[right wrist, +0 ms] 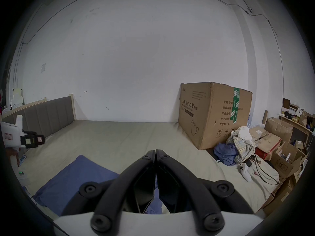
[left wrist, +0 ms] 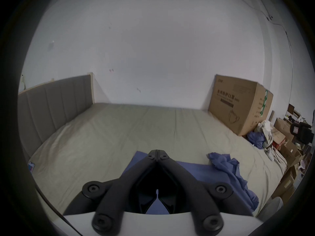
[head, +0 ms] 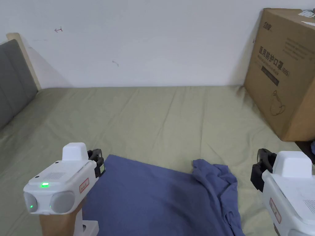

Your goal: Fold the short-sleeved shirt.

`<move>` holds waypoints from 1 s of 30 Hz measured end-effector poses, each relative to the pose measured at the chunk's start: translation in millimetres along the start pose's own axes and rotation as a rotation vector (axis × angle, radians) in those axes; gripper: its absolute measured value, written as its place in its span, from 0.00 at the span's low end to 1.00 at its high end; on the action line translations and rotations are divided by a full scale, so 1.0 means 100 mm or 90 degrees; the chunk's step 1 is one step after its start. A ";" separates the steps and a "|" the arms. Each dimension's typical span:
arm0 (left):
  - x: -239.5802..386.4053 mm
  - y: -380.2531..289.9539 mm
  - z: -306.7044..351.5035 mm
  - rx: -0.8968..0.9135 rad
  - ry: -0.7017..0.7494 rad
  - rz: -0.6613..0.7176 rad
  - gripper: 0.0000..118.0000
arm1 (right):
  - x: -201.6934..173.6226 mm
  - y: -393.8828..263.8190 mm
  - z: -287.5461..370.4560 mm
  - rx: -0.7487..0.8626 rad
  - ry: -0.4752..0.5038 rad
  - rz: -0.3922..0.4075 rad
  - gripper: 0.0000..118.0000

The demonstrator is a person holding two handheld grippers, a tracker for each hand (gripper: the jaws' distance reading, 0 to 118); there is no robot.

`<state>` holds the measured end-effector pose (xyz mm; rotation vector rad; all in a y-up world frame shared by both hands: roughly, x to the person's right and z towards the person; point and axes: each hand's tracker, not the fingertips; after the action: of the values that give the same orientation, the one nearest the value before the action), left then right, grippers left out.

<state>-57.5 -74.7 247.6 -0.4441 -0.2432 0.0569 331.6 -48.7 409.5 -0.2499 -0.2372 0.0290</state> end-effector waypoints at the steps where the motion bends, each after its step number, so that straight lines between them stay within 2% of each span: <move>1: -0.03 0.02 -0.14 -0.016 -0.001 0.002 0.00 | 0.01 -0.01 -0.05 -0.004 0.001 -0.002 0.00; 10: -0.33 0.09 -1.83 -0.212 -0.004 -0.023 0.01 | 0.08 -0.19 -0.69 -0.057 -0.015 0.000 0.00; 12: -0.40 0.04 -2.18 -0.230 0.005 -0.023 0.24 | 0.09 -0.26 -0.86 -0.074 -0.018 0.002 0.00; 13: -0.43 0.02 -2.31 -0.259 0.017 -0.024 0.42 | 0.09 -0.28 -0.92 -0.079 -0.019 0.004 0.00; 14: -0.47 -0.02 -2.47 -0.279 0.025 -0.013 0.65 | 0.10 -0.31 -0.99 -0.085 -0.021 0.005 0.00; 15: -0.51 -0.06 -2.62 -0.299 0.035 -0.008 0.76 | 0.10 -0.34 -1.06 -0.091 -0.022 0.006 0.00; 16: -0.54 -0.09 -2.72 -0.314 0.033 -0.008 0.81 | 0.11 -0.37 -1.11 -0.096 -0.023 0.006 0.00; 21: -0.61 -0.29 -3.17 -0.351 0.068 -0.012 0.80 | 0.15 -0.52 -1.36 -0.124 -0.034 -0.001 0.00; 22: -0.62 -0.33 -3.23 -0.360 0.069 -0.015 0.79 | 0.16 -0.54 -1.41 -0.131 -0.037 -0.002 0.00; 23: -0.60 -0.36 -3.28 -0.371 0.071 -0.019 0.74 | 0.16 -0.56 -1.44 -0.136 -0.037 -0.002 0.00; 24: -0.60 -0.40 -3.33 -0.377 0.072 -0.020 0.68 | 0.17 -0.59 -1.46 -0.141 -0.038 -0.002 0.00; 26: -0.58 -0.48 -3.38 -0.400 0.060 -0.026 0.50 | 0.18 -0.63 -1.52 -0.156 -0.035 -0.005 0.00; 27: -0.54 -0.50 -3.36 -0.387 0.066 -0.031 0.49 | 0.18 -0.65 -1.55 -0.164 -0.036 -0.007 0.00; 28: -0.52 -0.48 -3.32 -0.377 0.066 -0.034 0.43 | 0.20 -0.67 -1.56 -0.172 -0.035 -0.013 0.00; 30: -0.49 -0.44 -3.26 -0.366 0.054 -0.037 0.07 | 0.22 -0.70 -1.63 -0.206 -0.032 -0.029 0.01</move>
<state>-24.7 -256.1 -29.0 -1.0092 -0.1862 -0.0916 391.7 -154.4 278.4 -0.5656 -0.2970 -0.0495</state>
